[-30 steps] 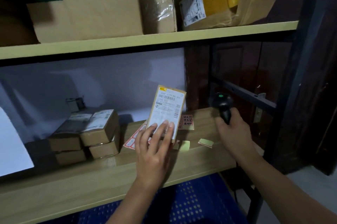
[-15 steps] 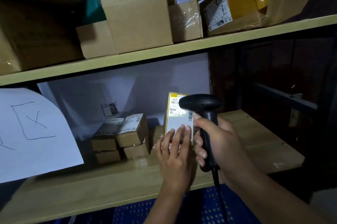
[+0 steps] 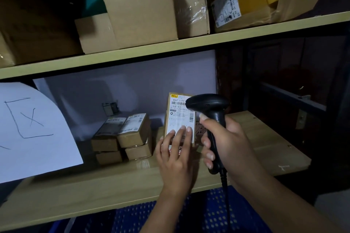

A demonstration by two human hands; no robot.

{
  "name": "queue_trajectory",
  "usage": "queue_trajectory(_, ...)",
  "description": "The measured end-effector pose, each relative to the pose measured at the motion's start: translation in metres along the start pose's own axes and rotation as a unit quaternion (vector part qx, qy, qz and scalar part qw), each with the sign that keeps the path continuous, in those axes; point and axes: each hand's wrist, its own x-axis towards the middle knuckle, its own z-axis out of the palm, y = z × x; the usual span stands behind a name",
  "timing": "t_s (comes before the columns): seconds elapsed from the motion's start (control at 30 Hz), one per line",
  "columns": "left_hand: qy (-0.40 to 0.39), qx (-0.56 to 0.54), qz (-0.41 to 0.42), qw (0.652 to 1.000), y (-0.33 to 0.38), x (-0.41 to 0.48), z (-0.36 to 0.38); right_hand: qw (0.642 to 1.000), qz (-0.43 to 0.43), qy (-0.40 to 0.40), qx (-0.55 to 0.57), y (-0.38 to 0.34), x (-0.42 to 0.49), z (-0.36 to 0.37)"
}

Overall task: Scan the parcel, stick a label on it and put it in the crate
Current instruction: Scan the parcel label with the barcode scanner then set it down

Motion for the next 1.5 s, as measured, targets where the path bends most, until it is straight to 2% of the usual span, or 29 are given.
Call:
queue_trajectory(0.67, -0.017, -0.002, -0.011, 1.0, -0.002, -0.003, 0.002, 0.999, -0.008, 0.002, -0.035, 0.004, 0.0, -0.005)
queue_trajectory(0.73, -0.015, -0.007, -0.017, 1.0, -0.002, -0.004, 0.0, 0.998, -0.008, 0.008, -0.058, 0.005, 0.002, -0.012)
queue_trajectory(0.8, -0.01, -0.012, -0.033, 0.999, -0.004, -0.003, -0.005, 0.99, -0.022, 0.028, -0.136, 0.007, 0.011, -0.027)
queue_trajectory(0.87, -0.026, -0.026, -0.061, 0.997, -0.009, -0.001, -0.012, 0.958, -0.024, 0.057, -0.279, 0.009, 0.03, -0.051)
queue_trajectory(0.97, -0.062, -0.067, -0.094, 0.991, -0.016, 0.007, -0.021, 0.873, 0.032, 0.058, -0.483, 0.016, 0.071, -0.095)
queue_trajectory(1.03, -0.081, -0.09, -0.104, 0.987, -0.02, 0.01, -0.023, 0.82, 0.046, 0.054, -0.568, 0.029, 0.097, -0.121)
queue_trajectory(1.2, -0.108, -0.085, -0.092, 0.986, -0.024, 0.005, -0.027, 0.735, 0.023, 0.009, -0.677, 0.073, 0.125, -0.167)
queue_trajectory(1.4, -0.127, -0.08, -0.081, 0.985, -0.027, -0.005, -0.032, 0.663, 0.006, -0.002, -0.748, 0.096, 0.128, -0.182)
queue_trajectory(1.5, -0.139, -0.071, -0.09, 0.984, -0.031, -0.009, -0.034, 0.639, 0.005, 0.001, -0.77, 0.105, 0.131, -0.188)
